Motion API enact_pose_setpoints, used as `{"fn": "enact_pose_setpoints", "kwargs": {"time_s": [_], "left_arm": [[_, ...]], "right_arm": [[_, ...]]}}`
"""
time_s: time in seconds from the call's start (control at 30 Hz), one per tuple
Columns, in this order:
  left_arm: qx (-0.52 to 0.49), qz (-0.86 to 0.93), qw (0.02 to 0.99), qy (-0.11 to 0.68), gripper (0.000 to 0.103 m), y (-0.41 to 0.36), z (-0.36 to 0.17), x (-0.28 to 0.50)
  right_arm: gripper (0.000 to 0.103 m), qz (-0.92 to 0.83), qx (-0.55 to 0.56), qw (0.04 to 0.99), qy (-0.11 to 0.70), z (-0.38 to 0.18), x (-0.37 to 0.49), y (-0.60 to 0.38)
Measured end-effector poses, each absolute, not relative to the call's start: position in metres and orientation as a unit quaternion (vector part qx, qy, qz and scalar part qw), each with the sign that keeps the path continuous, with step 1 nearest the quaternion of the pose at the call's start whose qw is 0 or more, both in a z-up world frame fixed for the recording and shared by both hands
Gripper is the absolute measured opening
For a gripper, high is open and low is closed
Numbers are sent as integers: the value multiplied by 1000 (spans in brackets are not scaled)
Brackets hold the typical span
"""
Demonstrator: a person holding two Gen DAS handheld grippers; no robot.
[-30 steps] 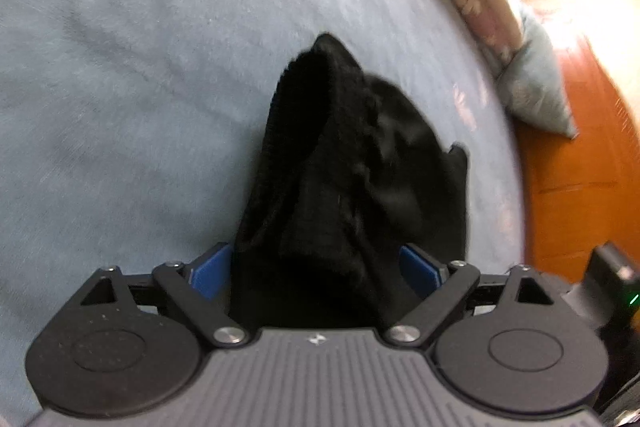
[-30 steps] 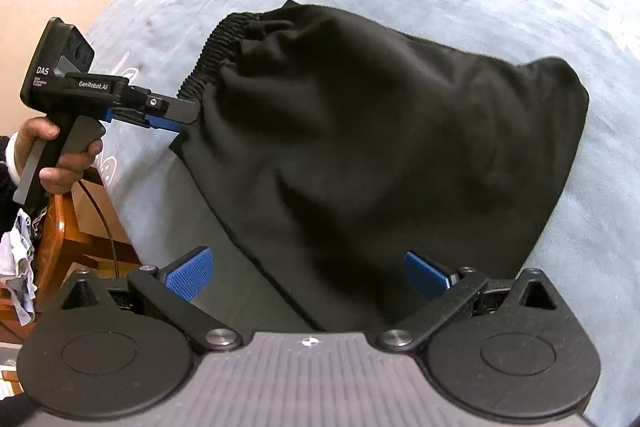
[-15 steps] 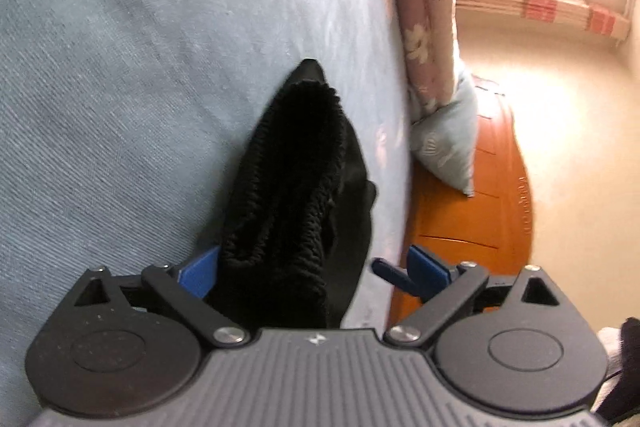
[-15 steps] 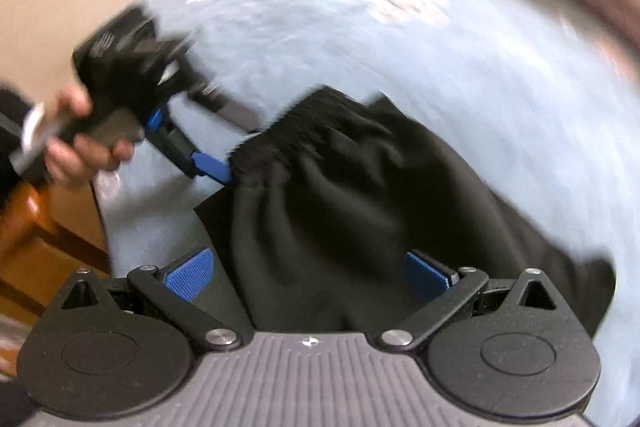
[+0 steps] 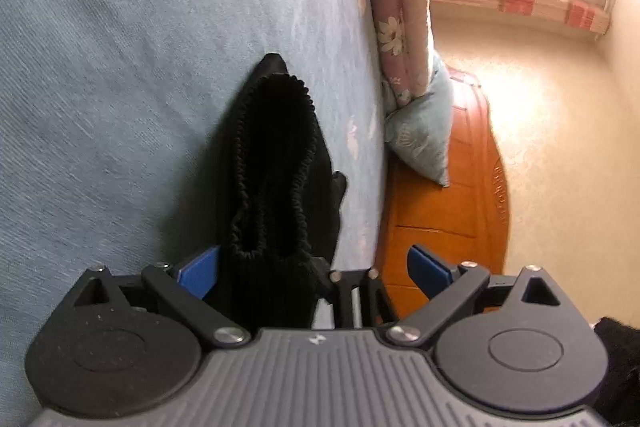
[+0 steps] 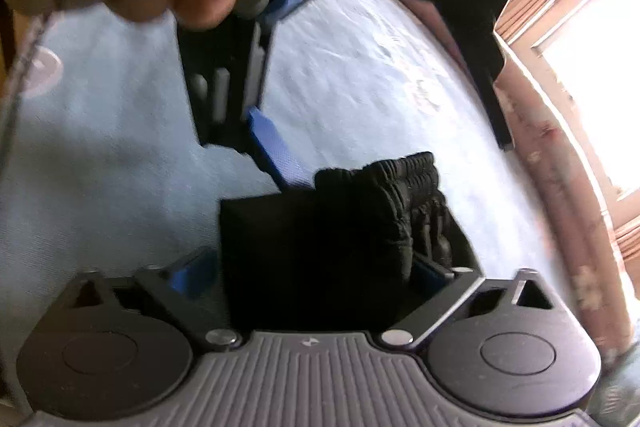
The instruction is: Fold clothes
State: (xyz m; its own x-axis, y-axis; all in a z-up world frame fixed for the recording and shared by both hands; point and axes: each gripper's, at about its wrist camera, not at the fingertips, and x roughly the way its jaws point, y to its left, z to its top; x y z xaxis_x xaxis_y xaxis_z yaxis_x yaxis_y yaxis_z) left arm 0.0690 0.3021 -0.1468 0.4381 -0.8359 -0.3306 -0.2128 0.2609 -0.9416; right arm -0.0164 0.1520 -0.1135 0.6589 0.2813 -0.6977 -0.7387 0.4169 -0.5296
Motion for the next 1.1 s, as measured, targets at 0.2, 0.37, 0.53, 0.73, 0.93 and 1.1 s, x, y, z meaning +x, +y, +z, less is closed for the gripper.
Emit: {"fn": "enact_pose_setpoints", "kwargs": {"time_s": [0.2,0.37,0.53,0.73,0.93,1.1], "left_arm": [[-553,-233,642,477,97,307,-151,71],[-536,-236,641,496,98,297,-161,93],[-515,-239,649,506,98,293,-152,104],[-517,-241,651,501,98,299,-135,81],[-556,-237,637,478,98,307,-130,50],[-560,-251,640,462,98,305,-123,52]], "right_arm": [[74,330,-418,799,279,-101,-5,147],[74,323,-401,809,284,-92,5,141],[74,323,-393,812,285,-86,8,136],[79,329,-400,807,284,-88,9,135],[83,336,-415,800,272,-91,5,139],[102,315,-469,796,216,-104,-5,159]]}}
